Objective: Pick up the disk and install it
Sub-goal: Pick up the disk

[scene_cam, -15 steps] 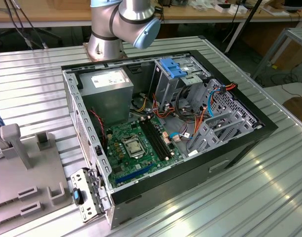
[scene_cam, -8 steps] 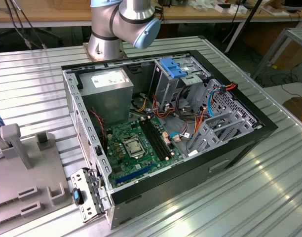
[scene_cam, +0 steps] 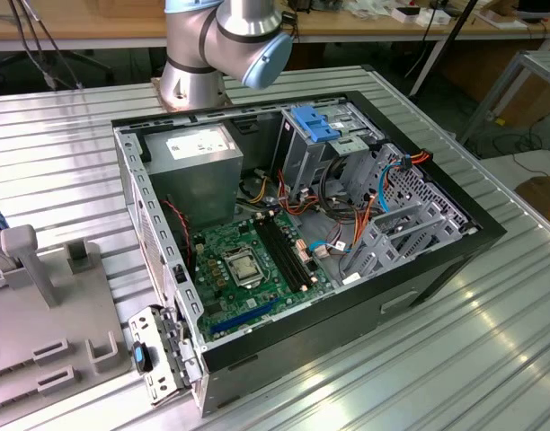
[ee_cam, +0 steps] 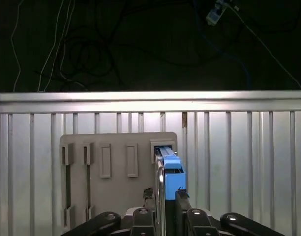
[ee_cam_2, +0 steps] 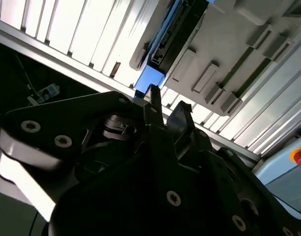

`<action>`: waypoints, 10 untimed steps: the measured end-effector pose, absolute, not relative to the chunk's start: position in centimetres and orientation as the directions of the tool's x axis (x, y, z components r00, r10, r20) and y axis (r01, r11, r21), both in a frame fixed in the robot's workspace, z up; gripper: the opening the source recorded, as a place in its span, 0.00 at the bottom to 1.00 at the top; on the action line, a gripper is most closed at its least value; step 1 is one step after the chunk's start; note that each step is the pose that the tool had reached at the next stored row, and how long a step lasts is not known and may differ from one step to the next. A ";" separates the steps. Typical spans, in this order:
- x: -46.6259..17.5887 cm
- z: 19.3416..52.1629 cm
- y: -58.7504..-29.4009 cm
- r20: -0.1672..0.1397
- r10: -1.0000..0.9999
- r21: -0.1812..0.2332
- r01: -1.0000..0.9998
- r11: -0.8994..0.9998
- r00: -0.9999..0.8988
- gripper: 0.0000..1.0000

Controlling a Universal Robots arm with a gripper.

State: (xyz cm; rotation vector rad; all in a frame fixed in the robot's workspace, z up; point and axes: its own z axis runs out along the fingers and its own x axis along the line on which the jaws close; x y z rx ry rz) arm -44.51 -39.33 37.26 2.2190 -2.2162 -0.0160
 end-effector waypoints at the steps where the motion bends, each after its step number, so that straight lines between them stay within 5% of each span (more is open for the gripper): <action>1: -44.5 37.1 -39.3 -0.003 -1.000 0.011 -1.000 -0.030 0.029 0.42; 5: -44.5 36.4 -39.1 -0.003 -0.998 0.011 -0.998 -0.057 0.057 0.60; 10: -44.5 35.2 -39.0 -0.003 -0.998 0.011 -0.998 -0.057 0.057 0.60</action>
